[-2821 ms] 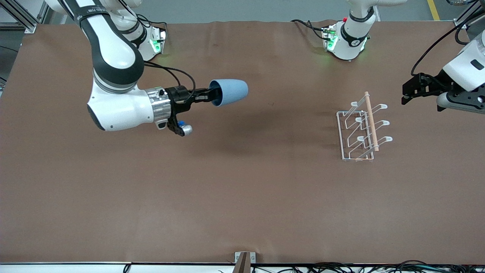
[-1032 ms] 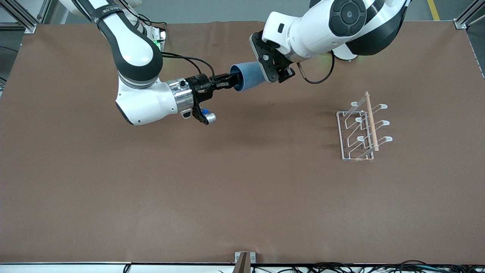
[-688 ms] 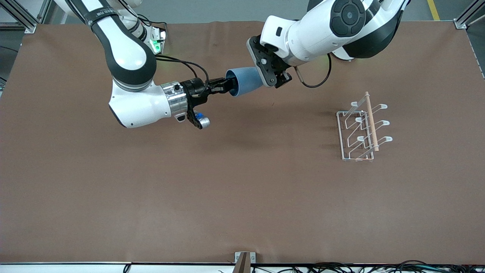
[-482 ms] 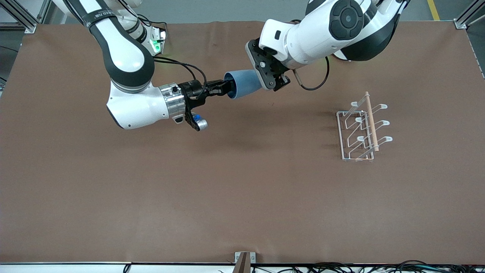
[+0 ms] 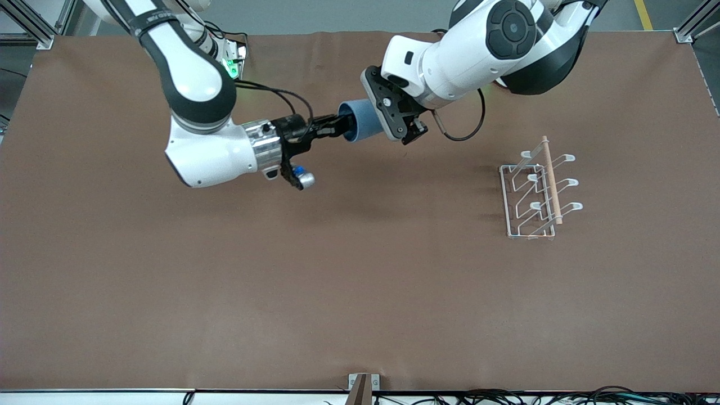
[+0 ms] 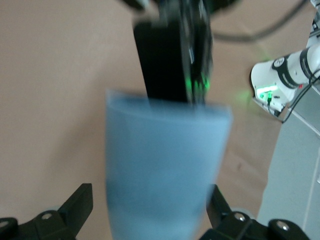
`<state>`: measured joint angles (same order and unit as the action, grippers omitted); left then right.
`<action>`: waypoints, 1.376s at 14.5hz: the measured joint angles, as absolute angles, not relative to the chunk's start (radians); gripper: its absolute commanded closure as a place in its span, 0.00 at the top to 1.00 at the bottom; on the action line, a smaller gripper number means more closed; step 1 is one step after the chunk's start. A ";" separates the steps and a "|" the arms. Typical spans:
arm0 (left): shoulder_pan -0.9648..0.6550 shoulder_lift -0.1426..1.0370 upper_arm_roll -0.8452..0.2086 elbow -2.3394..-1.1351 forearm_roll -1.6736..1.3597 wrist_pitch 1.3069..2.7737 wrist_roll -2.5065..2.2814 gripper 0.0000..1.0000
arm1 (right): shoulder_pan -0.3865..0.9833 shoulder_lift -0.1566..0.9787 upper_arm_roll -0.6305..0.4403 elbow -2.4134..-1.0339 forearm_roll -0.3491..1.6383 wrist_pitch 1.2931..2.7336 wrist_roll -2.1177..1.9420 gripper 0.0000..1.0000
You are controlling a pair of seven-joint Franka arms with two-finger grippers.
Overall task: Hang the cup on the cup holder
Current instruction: 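Grasp the cup with the left gripper while the right gripper releases it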
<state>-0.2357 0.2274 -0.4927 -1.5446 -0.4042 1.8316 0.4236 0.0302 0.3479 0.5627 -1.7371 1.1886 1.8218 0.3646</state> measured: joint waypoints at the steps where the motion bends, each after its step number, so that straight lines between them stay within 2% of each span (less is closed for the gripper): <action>1: -0.244 0.230 -0.494 -1.544 -0.404 1.844 0.425 1.00 | 0.036 0.348 0.566 -1.737 1.189 1.825 0.365 0.02; 3: -0.251 0.232 -0.495 -1.544 -0.404 1.863 0.425 1.00 | 0.038 0.348 0.567 -1.737 1.189 1.825 0.365 0.02; 4: -0.252 0.233 -0.495 -1.544 -0.404 1.867 0.425 0.94 | 0.038 0.348 0.567 -1.737 1.190 1.825 0.365 0.03; 6: -0.258 0.233 -0.495 -1.544 -0.404 1.872 0.431 0.51 | 0.038 0.348 0.566 -1.738 1.190 1.824 0.365 0.03; 7: -0.260 0.233 -0.495 -1.543 -0.402 1.873 0.444 0.39 | 0.038 0.348 0.566 -1.739 1.190 1.822 0.364 0.03; 10: -0.262 0.235 -0.495 -1.544 -0.401 1.874 0.489 0.25 | 0.038 0.349 0.565 -1.743 1.190 1.827 0.365 0.07; 12: -0.262 0.237 -0.495 -1.544 -0.401 1.872 0.497 0.17 | 0.038 0.349 0.565 -1.745 1.189 1.826 0.365 0.22; 13: -0.263 0.238 -0.495 -1.543 -0.396 1.868 0.502 0.14 | 0.038 0.349 0.566 -1.746 1.189 1.827 0.365 0.65; 14: -0.265 0.238 -0.496 -1.543 -0.361 1.851 0.504 0.10 | 0.038 0.349 0.567 -1.746 1.189 1.826 0.365 0.99; 17: -0.264 0.241 -0.494 -1.544 -0.228 1.753 0.505 0.06 | 0.028 0.341 0.563 -1.736 1.104 1.822 0.390 1.00; 20: -0.262 0.242 -0.493 -1.544 -0.061 1.641 0.509 0.02 | -0.013 0.296 0.546 -1.720 0.809 1.821 0.514 1.00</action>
<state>-0.2617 0.2418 -0.4931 -1.5442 -0.0609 1.6406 0.5092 -0.0132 0.2958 0.5460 -1.7198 0.8087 1.8212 0.5136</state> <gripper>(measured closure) 0.198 0.282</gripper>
